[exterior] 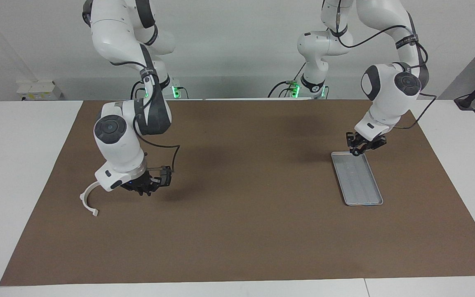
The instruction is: Pick bearing gear from pile to tray
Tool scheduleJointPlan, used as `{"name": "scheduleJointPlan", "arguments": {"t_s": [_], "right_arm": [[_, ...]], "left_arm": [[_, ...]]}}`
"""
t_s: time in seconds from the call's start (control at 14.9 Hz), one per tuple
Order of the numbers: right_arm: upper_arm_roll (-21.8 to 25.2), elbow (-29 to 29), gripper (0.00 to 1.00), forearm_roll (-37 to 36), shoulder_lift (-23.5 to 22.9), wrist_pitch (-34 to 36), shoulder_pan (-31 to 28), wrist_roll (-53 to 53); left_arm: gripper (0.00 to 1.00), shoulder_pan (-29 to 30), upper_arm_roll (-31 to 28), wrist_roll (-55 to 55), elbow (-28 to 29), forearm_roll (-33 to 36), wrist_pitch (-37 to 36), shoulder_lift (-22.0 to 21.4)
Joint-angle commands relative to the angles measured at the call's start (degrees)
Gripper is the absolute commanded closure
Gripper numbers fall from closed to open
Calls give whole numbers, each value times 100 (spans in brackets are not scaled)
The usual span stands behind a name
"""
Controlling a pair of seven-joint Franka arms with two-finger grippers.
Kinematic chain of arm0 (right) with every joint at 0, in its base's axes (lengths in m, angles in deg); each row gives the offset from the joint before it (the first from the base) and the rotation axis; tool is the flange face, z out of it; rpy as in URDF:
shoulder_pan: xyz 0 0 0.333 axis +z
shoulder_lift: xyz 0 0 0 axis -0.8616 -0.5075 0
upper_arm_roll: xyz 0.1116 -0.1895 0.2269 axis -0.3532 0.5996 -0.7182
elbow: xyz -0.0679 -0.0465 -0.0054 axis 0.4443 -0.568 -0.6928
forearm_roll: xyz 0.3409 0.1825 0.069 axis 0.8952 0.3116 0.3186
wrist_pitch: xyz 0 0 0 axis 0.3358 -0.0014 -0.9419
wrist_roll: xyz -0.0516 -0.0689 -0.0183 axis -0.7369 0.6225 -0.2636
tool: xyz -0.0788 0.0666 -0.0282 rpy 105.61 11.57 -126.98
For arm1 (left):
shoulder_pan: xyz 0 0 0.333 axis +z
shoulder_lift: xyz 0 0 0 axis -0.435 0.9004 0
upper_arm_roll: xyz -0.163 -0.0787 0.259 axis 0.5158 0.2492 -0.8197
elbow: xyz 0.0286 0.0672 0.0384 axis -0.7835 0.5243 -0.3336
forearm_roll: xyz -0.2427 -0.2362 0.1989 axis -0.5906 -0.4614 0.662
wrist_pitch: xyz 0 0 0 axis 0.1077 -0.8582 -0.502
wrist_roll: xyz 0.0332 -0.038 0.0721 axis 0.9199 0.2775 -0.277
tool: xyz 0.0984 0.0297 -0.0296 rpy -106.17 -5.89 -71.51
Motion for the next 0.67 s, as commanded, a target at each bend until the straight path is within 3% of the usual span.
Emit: {"name": "scheduleJointPlan", "arguments": {"t_s": [0.0,0.27,0.6], "right_arm": [[-30,65,100,-81,362,406,138,-90],[-30,65,100,-72,679,803,481,199],[-48,56,100,42,916,971,1095,1313]], "left_arm": [[100,104,19,67,428,-59,406,-252],[100,131,19,84,595,-59,697,-164],[100,297,19,339,727,-59,917,-129]]}}
